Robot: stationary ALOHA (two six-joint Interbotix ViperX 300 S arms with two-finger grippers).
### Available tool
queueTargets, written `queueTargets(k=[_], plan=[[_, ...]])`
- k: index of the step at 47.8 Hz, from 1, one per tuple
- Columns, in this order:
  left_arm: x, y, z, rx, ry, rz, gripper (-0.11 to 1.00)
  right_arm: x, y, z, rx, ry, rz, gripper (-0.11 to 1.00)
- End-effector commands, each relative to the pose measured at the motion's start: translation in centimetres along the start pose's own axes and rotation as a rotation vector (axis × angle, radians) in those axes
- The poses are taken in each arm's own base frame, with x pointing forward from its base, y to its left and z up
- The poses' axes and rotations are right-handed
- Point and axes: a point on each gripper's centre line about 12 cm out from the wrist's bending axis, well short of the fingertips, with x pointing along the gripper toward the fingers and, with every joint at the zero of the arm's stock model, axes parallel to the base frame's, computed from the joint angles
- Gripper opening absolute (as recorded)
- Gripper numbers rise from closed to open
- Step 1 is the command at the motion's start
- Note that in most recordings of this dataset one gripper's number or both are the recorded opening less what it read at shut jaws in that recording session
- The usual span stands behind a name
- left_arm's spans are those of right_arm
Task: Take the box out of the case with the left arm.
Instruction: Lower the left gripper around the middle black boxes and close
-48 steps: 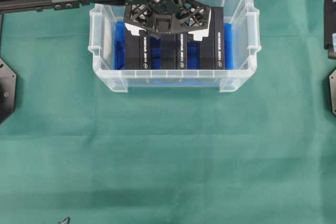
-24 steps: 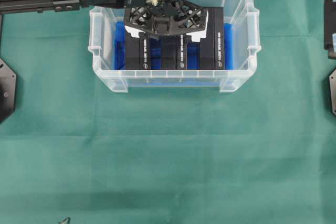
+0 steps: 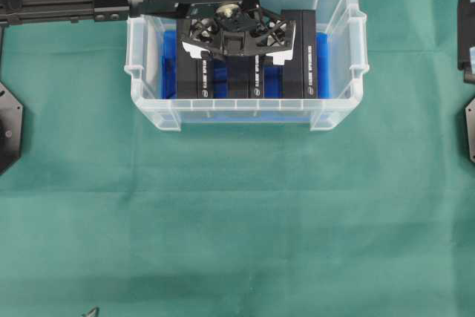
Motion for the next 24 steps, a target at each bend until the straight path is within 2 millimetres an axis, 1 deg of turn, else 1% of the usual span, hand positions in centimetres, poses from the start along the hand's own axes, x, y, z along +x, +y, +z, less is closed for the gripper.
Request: queueTargets(k=[1,14,18,21,24], plan=[[-0.86,-0.16,0.3,0.0,-0.014,-0.024,0.87,-0.68,-0.04,0.27,0.002,-0.027,0.004,0.01],[-0.8,-0.25,0.31,-0.001,-0.013,-0.026,0.86,-0.68,-0.03,0.34,0.002,-0.033,0.005,0.01],[-0.81,-0.32,0.33,-0.001,-0.014,-0.028,0.85,-0.68,-0.04,0.34,0.002,-0.034,0.004,0.01],[-0.85,-0.32,0.29,-0.004,-0.009,-0.026,0.78,-0.64,-0.01,0.36,0.0,-0.035,0.004,0.01],[-0.84,-0.31,0.26,-0.007,-0.007,-0.025,0.65,-0.64,-0.04,0.36,0.002,-0.035,0.004,0.01]])
